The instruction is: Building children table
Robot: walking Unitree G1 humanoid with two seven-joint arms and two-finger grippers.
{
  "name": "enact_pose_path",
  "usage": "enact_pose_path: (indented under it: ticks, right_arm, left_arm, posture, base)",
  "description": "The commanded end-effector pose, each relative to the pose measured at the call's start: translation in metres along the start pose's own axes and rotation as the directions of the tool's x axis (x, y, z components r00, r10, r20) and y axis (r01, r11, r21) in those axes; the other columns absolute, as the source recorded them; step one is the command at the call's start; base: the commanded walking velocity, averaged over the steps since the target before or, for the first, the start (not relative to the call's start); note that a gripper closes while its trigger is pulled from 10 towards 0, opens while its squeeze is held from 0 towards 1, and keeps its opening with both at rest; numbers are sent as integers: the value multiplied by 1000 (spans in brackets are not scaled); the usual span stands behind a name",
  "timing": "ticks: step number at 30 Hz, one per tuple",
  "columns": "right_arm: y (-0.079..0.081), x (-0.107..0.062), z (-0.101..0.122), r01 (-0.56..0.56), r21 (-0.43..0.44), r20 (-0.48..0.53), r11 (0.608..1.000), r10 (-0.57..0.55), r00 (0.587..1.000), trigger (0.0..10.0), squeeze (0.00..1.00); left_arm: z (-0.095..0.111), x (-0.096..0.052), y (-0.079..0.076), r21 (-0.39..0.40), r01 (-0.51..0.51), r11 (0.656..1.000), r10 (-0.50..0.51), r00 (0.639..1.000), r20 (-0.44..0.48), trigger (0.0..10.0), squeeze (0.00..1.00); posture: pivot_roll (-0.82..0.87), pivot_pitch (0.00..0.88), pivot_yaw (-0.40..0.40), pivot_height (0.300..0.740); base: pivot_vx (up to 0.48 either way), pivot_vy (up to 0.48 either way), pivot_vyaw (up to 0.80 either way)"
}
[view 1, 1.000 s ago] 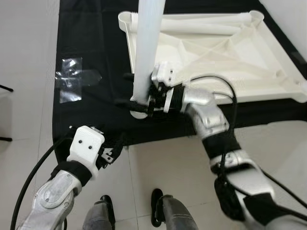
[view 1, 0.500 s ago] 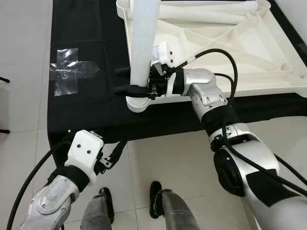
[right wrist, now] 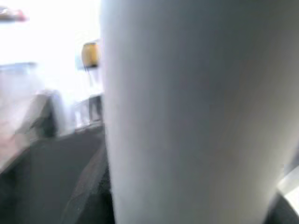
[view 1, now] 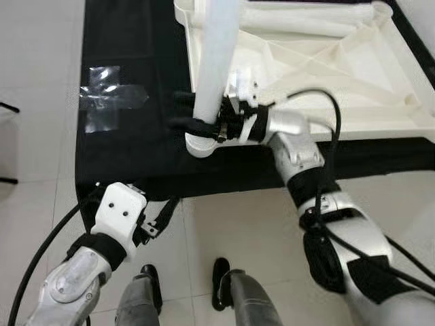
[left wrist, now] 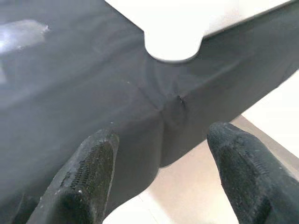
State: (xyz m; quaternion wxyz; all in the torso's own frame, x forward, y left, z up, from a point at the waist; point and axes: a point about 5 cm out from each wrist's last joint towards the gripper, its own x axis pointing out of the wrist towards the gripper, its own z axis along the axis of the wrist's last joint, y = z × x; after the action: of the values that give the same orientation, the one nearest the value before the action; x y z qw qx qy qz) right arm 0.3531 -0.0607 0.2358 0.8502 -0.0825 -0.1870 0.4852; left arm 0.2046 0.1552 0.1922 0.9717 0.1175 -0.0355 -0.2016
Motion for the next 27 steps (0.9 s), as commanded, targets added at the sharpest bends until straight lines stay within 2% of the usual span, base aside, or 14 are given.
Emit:
enact_pose_path:
  ticks: [1, 2, 5, 10, 11, 12, 15, 16, 18, 19, 20, 22, 23, 27]
  right_arm:
    - [30, -44, -63, 266, 11, -348, 964, -246, 905, 0, 0]
    - [45, -57, -64, 365, -31, -385, 930, -348, 855, 0, 0]
    - [45, -58, -63, 400, -70, -387, 914, -394, 834, 0, 0]
    - [39, -43, -66, 365, -78, -373, 928, -367, 852, 0, 0]
    - [43, -40, -65, 357, -81, -372, 931, -360, 855, 3490, 0]
    - [45, -38, -63, 353, -79, -366, 932, -356, 860, 10000, 0]
    - [45, -34, -58, 337, -25, -327, 941, -326, 887, 10000, 102]
    - [43, -29, -54, 305, 36, -285, 952, -283, 916, 10000, 1000]
    - [44, -22, -34, 224, 117, -187, 967, -200, 962, 10000, 1000]
    - [44, -22, -34, 224, 117, -187, 967, -200, 962, 10000, 1000]
    - [40, -19, -12, 85, 174, -78, 981, -72, 994, 10000, 1000]
    - [39, -18, -7, 46, 186, -51, 982, -37, 998, 10000, 1000]
    - [31, -17, -1, -7, 152, -24, 988, 10, 1000, 10000, 0]
    - [11, -14, 9, -138, 95, 5, 986, 139, 990, 10000, 0]
  left_arm:
    - [-7, 0, -1, -20, 25, 999, -26, 999, -28, 10000, 0]
    - [-9, 3, -3, -29, 41, 999, -41, 999, -24, 10000, 0]
    - [-10, 7, -6, -36, 60, 998, -60, 998, -15, 10000, 0]
    - [-6, 15, -9, -43, 84, 996, -84, 996, 13, 10000, 0]
    - [-6, 15, -8, -36, 79, 996, -79, 997, 11, 10000, 0]
    - [-7, 15, -7, -33, 76, 997, -75, 997, 9, 10000, 0]
    - [-7, 16, -7, -32, 79, 996, -79, 997, 8, 10000, 0]
    - [-7, 16, -9, -34, 85, 996, -85, 996, 8, 10000, 0]
    - [-8, 16, -11, -38, 95, 995, -95, 995, 7, 10000, 0]
    - [-8, 16, -11, -38, 95, 995, -95, 995, 7, 10000, 0]
    - [-8, 17, -12, -39, 99, 994, -98, 995, 10, 10000, 0]
    - [-8, 17, -12, -39, 99, 994, -99, 995, 10, 10000, 0]
    - [-8, 17, -13, -39, 100, 994, -99, 995, 11, 10000, 0]
    - [-8, 16, -13, -37, 97, 995, -97, 995, 10, 10000, 0]
  posture:
    - [117, 372, -115, 740]
    - [88, 350, -104, 740]
    - [76, 323, -102, 740]
    - [97, 315, -119, 740]
    - [101, 314, -120, 740]
    - [97, 309, -114, 740]
    - [98, 309, -116, 740]
    - [96, 309, -116, 740]
    - [97, 312, -116, 740]
    - [97, 312, -116, 740]
    - [99, 314, -119, 740]
    - [99, 314, -119, 740]
    - [108, 317, -124, 740]
    - [118, 322, -134, 740]
  base:
    - [0, 0, 0]
    - [0, 0, 0]
    - [0, 0, 0]
    - [0, 0, 0]
    - [0, 0, 0]
    - [0, 0, 0]
    - [0, 0, 0]
    - [0, 0, 0]
    - [0, 0, 0]
    - [0, 0, 0]
    - [0, 0, 0]
    - [0, 0, 0]
    - [0, 0, 0]
    - [0, 0, 0]
